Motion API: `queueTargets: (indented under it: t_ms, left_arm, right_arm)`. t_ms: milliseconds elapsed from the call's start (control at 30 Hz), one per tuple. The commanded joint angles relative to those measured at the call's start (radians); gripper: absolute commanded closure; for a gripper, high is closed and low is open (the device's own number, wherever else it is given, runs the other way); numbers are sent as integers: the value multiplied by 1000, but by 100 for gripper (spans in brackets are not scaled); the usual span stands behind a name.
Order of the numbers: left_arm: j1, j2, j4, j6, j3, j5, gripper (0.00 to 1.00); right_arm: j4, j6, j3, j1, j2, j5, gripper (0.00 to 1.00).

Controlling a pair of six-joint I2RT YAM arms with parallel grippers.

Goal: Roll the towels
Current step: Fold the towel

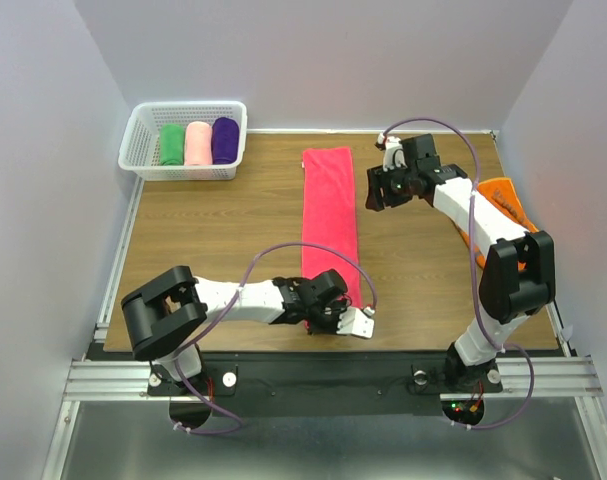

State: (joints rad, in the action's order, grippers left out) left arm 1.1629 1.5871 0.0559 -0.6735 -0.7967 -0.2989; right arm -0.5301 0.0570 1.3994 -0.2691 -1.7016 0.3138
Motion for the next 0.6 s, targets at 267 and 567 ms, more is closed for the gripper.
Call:
queueTargets:
  t_ms: [267, 567]
  left_arm:
    - [23, -70, 251, 20, -107, -126, 100]
    - [-22, -56, 311, -34, -202, -129, 100]
  right_arm:
    - [16, 23, -19, 13, 37, 34, 40]
    - [18, 24, -11, 21, 26, 41, 40]
